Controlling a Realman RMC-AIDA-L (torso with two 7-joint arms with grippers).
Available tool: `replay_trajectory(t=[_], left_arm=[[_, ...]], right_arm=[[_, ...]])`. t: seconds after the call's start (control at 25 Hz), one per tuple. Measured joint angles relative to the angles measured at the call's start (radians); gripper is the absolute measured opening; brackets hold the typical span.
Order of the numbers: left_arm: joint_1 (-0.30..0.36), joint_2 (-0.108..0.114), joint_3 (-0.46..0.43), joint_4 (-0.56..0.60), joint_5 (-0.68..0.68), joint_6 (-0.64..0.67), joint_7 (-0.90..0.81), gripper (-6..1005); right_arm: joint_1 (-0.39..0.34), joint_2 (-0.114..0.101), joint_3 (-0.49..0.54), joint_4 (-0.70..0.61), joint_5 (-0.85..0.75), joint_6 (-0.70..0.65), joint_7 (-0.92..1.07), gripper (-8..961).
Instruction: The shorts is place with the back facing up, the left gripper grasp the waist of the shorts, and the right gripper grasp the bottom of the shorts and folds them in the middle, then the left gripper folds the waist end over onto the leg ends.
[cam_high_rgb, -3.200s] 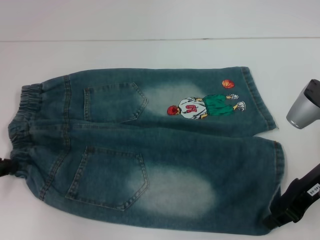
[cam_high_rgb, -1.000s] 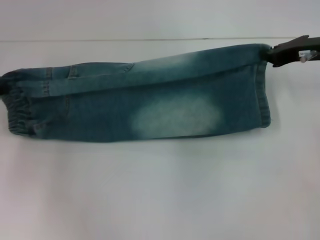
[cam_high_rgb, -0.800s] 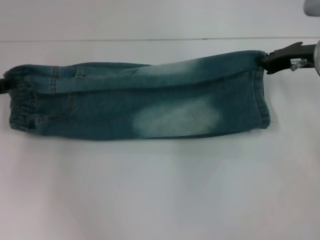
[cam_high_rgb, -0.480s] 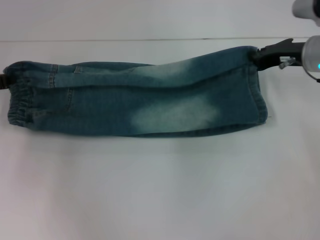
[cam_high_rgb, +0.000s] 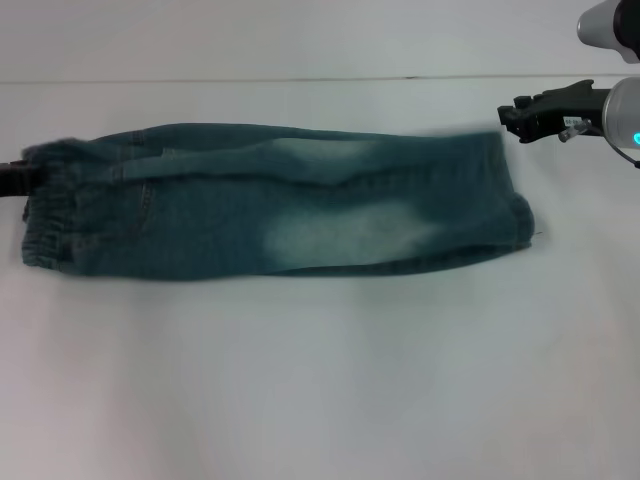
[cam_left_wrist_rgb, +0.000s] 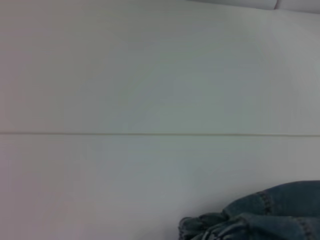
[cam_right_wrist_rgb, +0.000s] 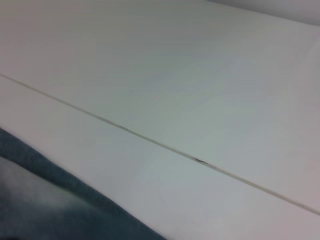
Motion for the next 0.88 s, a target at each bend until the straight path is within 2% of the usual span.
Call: replay_trajectory(t=[0.12, 0.24, 0.32, 0.36, 0.44, 0.56, 0.64, 0.76, 0.88], left_arm=[[0.004, -0.006, 0.016, 0.002, 0.003, -0.014, 0.019, 158], [0.013, -0.008, 0.021, 0.02, -0.001, -0.016, 0.03, 190], [0.018, -0.011, 0.021, 0.035, -0.003, -0.013, 0.033, 263], [0.041, -0.019, 0.026, 0.079, -0.032, 0.004, 0.059, 299], [0.052, -0.019, 0.028, 0.094, -0.057, 0.023, 0.076, 372], [0.11, -0.012, 0.02, 0.145, -0.193, 0.143, 0.162, 494], [0.127, -0.009, 0.018, 0.15, -0.23, 0.173, 0.187, 575], [0.17, 0.0, 0.001, 0.151, -0.312, 0.255, 0.256, 708], [0.197, -0.002, -0.051, 0.142, -0.347, 0.335, 0.328, 846]], right_arm=[[-0.007, -0.001, 0.0, -0.006, -0.004, -0.005, 0.002, 190], [-0.026, -0.004, 0.003, -0.039, -0.003, -0.025, 0.005, 311], [-0.046, -0.003, 0.007, -0.079, 0.002, -0.05, 0.006, 392], [-0.058, -0.002, 0.008, -0.104, 0.009, -0.067, 0.006, 432], [-0.084, -0.001, 0.008, -0.148, 0.039, -0.111, 0.0, 480], [-0.134, -0.001, 0.002, -0.221, 0.138, -0.21, -0.045, 553], [-0.163, 0.0, 0.002, -0.25, 0.221, -0.273, -0.096, 601], [-0.208, 0.0, 0.005, -0.253, 0.352, -0.343, -0.19, 674], [-0.252, 0.0, 0.009, -0.238, 0.46, -0.415, -0.287, 716]])
